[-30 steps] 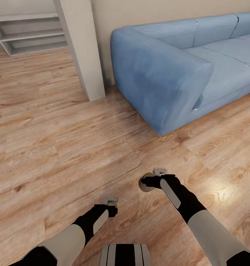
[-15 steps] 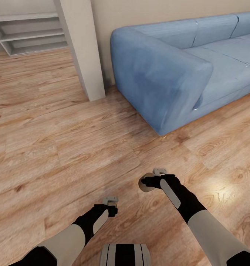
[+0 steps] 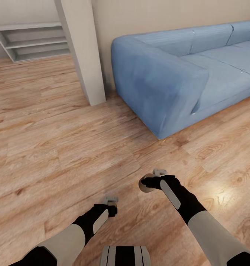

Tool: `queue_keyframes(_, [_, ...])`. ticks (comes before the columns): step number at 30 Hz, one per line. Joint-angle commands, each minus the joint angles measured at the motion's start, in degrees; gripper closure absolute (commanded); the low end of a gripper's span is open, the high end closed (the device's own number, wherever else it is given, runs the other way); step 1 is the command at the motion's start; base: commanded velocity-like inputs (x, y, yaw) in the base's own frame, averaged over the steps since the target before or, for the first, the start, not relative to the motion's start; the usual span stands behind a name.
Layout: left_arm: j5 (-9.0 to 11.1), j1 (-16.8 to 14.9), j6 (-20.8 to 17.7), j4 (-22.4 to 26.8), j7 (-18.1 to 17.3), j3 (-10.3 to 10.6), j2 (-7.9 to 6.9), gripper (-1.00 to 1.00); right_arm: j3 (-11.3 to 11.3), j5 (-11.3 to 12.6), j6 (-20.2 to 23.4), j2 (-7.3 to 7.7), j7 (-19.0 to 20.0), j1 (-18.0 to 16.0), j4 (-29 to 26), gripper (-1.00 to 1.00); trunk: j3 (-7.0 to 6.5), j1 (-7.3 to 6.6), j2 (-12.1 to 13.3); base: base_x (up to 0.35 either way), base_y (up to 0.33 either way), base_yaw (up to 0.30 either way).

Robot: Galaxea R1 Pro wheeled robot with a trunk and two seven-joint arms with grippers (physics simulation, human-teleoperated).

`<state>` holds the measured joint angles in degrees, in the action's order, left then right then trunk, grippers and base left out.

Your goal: Place each of the two pumpkins and all three candles from the living room inside a cabinet in the living room (use any cabinet), then make sure every cabinet is closed, and position the cauldron so it is next to a table in the living room.

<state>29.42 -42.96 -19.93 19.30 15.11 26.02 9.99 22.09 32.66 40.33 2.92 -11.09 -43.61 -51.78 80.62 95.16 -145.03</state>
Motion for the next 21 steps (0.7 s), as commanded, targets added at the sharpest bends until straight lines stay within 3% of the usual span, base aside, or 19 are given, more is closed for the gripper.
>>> queue_keyframes(1, [0.7,0.0,-0.2,0.1,0.4,0.5,-0.05,1.0,0.2,0.6,0.1,0.07,-0.6,0.1,-0.1,1.0,-0.19,-0.03,0.0,0.0,0.0,0.0])
queue_keyframes(16, [0.7,0.0,-1.1,0.7,0.5,0.2,-0.67,1.0,-0.1,0.7,0.4,0.33,-0.7,1.7,0.0,1.0,-3.73,-0.42,0.2,0.0,0.0,0.0])
queue_keyframes(21, [0.7,-0.1,-3.8,0.7,0.6,-0.1,-0.91,1.0,-0.2,0.7,0.0,0.41,-0.6,1.8,2.9,1.0,-5.25,-0.55,0.3,0.0,0.0,0.057])
